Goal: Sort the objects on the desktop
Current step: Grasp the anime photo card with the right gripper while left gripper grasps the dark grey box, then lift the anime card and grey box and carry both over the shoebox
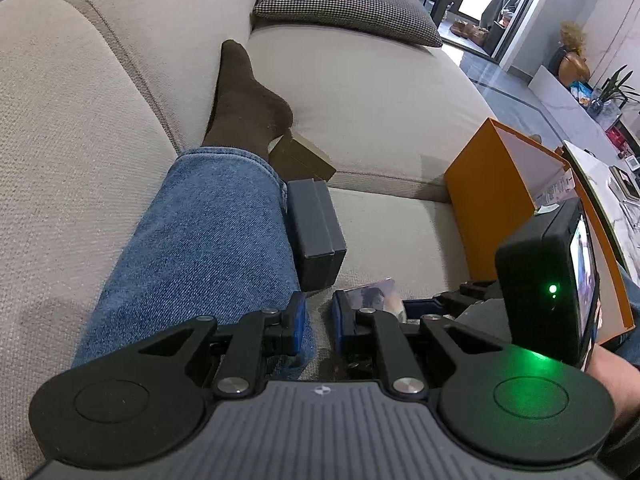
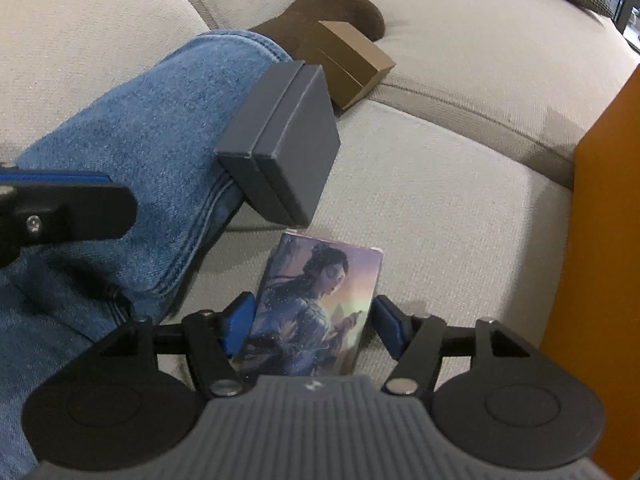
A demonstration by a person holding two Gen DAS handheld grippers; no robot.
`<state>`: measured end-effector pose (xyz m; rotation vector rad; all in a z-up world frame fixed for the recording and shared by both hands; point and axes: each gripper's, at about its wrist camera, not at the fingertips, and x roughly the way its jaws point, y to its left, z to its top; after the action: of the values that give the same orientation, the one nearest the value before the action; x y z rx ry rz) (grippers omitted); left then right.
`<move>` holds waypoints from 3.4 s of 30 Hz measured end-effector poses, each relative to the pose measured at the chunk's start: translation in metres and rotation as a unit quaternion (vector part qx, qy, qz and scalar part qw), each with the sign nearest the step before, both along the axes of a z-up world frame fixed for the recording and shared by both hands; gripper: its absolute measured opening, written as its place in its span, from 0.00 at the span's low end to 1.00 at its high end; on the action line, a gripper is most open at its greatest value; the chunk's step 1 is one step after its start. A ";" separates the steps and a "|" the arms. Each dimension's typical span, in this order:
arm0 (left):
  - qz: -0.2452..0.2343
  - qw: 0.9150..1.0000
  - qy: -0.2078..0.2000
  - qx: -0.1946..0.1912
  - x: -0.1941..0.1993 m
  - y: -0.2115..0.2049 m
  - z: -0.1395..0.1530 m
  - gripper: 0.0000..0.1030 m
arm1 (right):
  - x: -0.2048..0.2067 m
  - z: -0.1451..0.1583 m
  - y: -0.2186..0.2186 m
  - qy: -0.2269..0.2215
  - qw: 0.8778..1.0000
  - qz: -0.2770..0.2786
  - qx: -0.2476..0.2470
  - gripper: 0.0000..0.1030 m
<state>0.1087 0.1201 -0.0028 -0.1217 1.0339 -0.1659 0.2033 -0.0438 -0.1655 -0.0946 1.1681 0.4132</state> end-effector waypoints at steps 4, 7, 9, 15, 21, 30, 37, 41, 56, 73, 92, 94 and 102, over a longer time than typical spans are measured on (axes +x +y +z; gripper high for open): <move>-0.003 1.000 -0.001 -0.022 0.010 0.001 0.002 0.16 | 0.003 0.004 -0.012 -0.013 1.000 -0.006 -0.023 0.63; 0.001 0.999 0.005 -0.038 0.025 0.000 0.001 0.30 | 0.015 0.005 -0.025 -0.013 0.999 -0.020 -0.029 0.63; 0.006 0.999 0.009 -0.032 0.038 -0.004 -0.001 0.36 | 0.021 0.006 -0.031 -0.010 0.999 -0.019 -0.032 0.64; 0.019 0.999 0.028 -0.010 0.069 -0.012 -0.015 0.53 | 0.027 0.013 -0.031 -0.009 1.000 -0.002 -0.027 0.64; 0.026 0.998 0.060 0.008 0.096 -0.023 -0.036 0.53 | 0.029 0.022 -0.042 0.003 1.000 -0.009 -0.012 0.64; 0.037 0.997 0.063 0.020 0.101 -0.027 -0.051 0.40 | 0.022 0.018 -0.047 0.017 1.000 -0.019 0.005 0.64; 0.031 0.999 0.036 0.009 0.066 -0.023 -0.035 0.39 | 0.025 0.014 -0.046 0.025 0.999 -0.040 0.013 0.63; 0.036 0.999 0.026 0.001 0.046 -0.021 -0.030 0.39 | 0.024 0.006 -0.043 0.029 0.999 -0.045 -0.001 0.63; 0.045 0.998 0.043 -0.027 0.033 -0.022 -0.044 0.39 | 0.020 0.003 -0.058 0.047 0.994 -0.093 0.041 0.66; 0.050 0.994 0.043 -0.082 0.029 -0.015 -0.048 0.39 | 0.013 0.013 -0.069 0.054 0.986 -0.123 0.098 0.59; -0.008 0.995 -0.067 -0.067 0.031 -0.059 0.043 0.39 | -0.023 0.115 -0.127 -0.055 0.978 -0.111 0.167 0.59; -0.021 0.995 -0.076 -0.063 0.036 -0.070 0.049 0.39 | -0.024 0.126 -0.147 -0.070 0.975 -0.128 0.165 0.59; -0.055 0.994 -0.080 -0.049 0.072 -0.118 0.054 0.39 | 0.008 0.124 -0.219 -0.086 0.967 -0.205 0.126 0.59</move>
<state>0.1810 0.0018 0.0508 -0.1382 0.8728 -0.3217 0.2115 -0.2631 -0.0416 0.3240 0.9256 0.1782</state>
